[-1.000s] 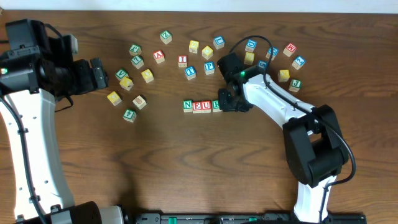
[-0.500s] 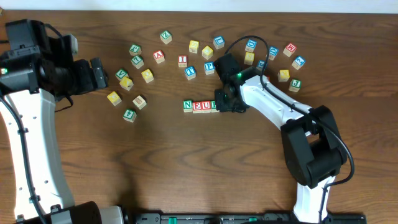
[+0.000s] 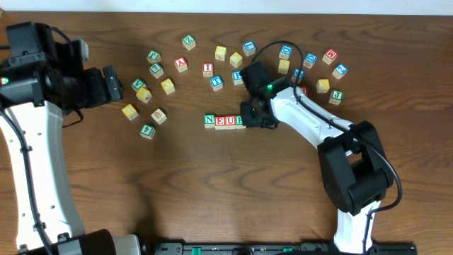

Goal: Spell out NEURIPS

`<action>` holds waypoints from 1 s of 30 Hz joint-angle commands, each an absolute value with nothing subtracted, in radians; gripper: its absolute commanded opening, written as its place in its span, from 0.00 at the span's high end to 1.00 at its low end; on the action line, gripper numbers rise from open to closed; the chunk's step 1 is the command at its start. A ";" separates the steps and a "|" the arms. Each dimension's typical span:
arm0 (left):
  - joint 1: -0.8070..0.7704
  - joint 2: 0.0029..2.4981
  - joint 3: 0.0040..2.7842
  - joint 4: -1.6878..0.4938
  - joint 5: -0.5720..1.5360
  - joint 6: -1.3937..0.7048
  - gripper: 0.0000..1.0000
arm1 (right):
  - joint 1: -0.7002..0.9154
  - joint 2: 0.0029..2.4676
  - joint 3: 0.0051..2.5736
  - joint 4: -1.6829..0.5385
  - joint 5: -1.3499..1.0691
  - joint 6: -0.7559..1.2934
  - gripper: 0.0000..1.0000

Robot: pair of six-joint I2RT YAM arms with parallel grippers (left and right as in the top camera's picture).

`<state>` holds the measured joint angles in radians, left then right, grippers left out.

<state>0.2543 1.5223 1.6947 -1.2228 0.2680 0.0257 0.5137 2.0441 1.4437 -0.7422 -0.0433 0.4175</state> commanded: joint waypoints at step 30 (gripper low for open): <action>0.257 1.515 1.718 -1.222 0.280 0.025 0.02 | 0.697 2.149 1.678 -0.407 -0.042 0.328 0.77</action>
<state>0.2543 1.5223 1.6947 -1.2224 0.2684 0.0257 0.6796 2.1361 1.6676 -0.4149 -0.0708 0.3496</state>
